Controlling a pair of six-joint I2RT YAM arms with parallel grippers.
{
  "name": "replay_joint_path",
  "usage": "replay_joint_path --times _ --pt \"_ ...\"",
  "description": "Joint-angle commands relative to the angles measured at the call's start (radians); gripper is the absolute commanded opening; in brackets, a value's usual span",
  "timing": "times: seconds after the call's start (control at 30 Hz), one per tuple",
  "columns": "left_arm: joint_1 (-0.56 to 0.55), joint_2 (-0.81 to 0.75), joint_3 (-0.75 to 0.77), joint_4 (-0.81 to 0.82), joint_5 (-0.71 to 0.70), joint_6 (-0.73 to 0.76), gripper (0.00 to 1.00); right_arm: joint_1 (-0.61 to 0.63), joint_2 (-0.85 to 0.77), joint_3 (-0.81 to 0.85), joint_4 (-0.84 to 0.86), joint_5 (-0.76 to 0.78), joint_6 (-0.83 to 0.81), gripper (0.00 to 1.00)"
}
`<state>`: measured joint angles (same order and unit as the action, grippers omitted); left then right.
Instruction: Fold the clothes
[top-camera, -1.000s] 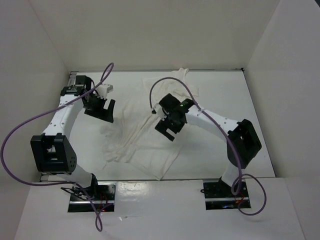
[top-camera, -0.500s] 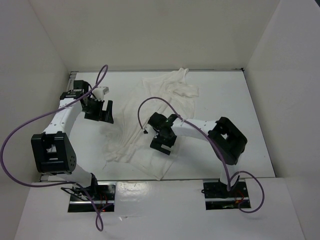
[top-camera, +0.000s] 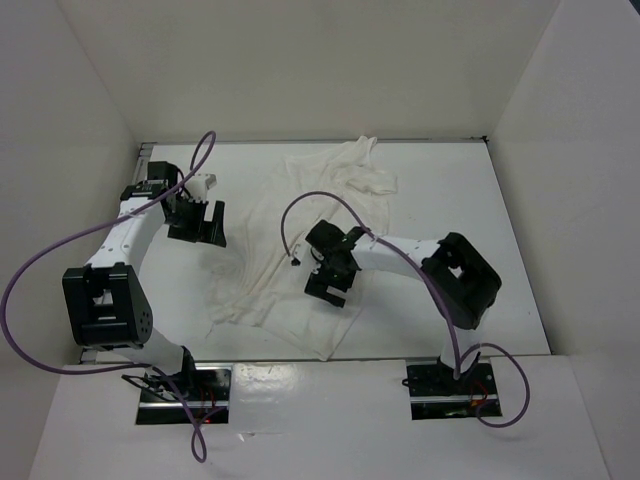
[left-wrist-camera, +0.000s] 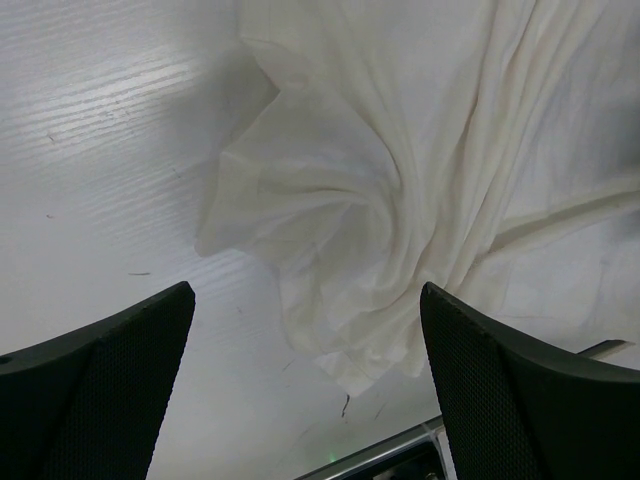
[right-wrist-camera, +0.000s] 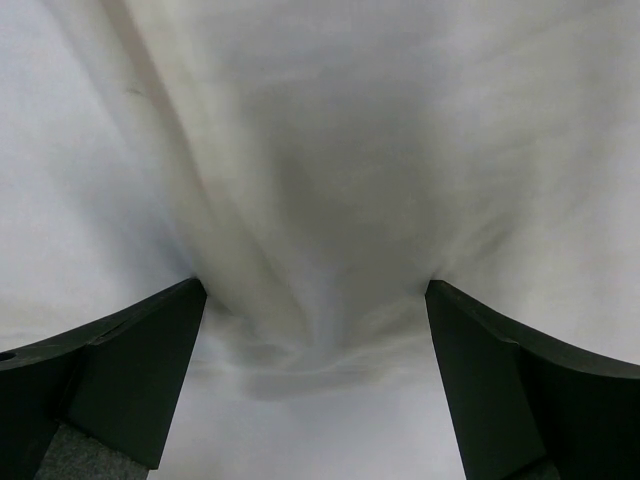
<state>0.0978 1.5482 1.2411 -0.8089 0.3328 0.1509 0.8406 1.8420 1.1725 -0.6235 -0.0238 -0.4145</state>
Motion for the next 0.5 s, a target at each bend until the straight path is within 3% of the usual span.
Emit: replay_joint_path --times 0.0,0.13,0.47 --pt "0.008 -0.008 -0.002 0.017 0.002 -0.011 0.99 -0.089 0.002 -0.125 -0.044 0.044 -0.110 1.00" --pt "0.008 0.003 -0.011 0.017 0.002 -0.011 0.99 -0.171 -0.070 -0.204 -0.053 0.065 -0.164 1.00" --pt "-0.090 0.065 -0.020 0.008 -0.057 -0.011 0.99 -0.411 -0.156 -0.224 -0.074 0.113 -0.299 1.00"
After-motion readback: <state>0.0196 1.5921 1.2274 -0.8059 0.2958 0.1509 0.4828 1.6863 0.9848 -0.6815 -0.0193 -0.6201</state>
